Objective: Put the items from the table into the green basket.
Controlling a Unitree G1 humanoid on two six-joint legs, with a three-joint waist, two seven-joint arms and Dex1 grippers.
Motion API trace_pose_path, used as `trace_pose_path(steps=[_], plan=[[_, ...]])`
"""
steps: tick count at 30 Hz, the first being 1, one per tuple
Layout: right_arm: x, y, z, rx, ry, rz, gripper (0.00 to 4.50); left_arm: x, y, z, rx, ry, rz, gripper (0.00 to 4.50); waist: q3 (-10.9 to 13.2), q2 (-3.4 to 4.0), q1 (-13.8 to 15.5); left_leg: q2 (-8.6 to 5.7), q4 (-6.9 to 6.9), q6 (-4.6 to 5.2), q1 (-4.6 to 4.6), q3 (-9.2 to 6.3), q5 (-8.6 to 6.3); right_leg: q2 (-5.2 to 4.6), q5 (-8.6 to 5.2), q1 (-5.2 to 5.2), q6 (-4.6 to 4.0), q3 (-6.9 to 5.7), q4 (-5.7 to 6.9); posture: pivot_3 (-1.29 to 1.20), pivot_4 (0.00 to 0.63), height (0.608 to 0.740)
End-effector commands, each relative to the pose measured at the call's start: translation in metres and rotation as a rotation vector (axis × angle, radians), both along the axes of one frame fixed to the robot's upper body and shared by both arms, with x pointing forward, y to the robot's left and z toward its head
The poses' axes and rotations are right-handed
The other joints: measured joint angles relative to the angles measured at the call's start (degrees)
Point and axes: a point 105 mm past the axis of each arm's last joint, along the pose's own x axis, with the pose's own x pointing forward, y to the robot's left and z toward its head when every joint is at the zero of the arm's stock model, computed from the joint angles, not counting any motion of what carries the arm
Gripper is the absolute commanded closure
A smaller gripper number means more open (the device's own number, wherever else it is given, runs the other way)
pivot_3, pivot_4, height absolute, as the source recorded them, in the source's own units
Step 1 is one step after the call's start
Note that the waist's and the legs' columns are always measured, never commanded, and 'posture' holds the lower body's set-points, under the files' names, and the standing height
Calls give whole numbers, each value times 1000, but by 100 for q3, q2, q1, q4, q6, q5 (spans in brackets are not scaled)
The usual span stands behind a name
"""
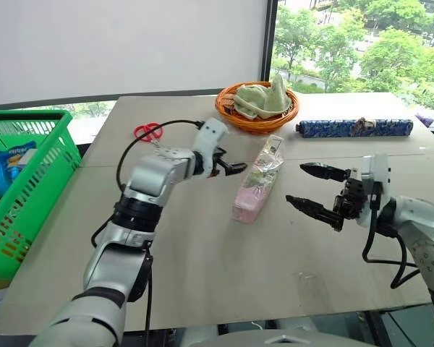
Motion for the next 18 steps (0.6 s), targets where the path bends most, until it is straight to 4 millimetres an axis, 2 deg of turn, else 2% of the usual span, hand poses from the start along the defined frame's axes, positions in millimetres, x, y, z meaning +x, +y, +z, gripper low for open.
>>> trace_pose_path(steps=[1,3,8,9,11,13,18], plan=[[-6,-2,13,-2,-78,-28,0,-9,-12,-10,72,67,-58,26,1,1,-62,0,0,0,0,0,0,0,0,0,0,0,0,-341,0,740],[-8,-5,13,-3,-81,-47,0,-11,-7,-24,144,95,-47,26,0,3,-153,0,1,0,2,0,0,0,0,1,1,2,1,-348,0,740],[-9,-9,13,-1,-86,-77,0,-11,-4,-41,178,140,-5,26,-2,8,-307,1,1,0,8,-1,0,4,-1,3,1,6,3,-377,0,740],[-9,-9,12,-2,-86,-80,0,-11,-6,-42,164,149,8,259,-3,9,-318,1,1,0,9,-1,0,4,-1,4,2,6,3,-377,0,740],[-9,-9,12,-1,-89,-86,0,-11,-9,-43,145,149,15,795,-4,10,-330,1,3,1,10,-1,0,4,0,6,2,6,3,-377,0,740],[-9,-9,12,0,-91,-92,0,-10,-11,-43,126,147,23,1844,-4,11,-341,1,3,1,10,-1,0,4,0,6,2,6,3,-390,0,740],[-10,-10,10,-5,-84,-94,0,0,-11,-36,100,68,52,4120,-10,19,-372,1,4,0,11,-1,0,3,0,8,3,6,3,-379,0,740]])
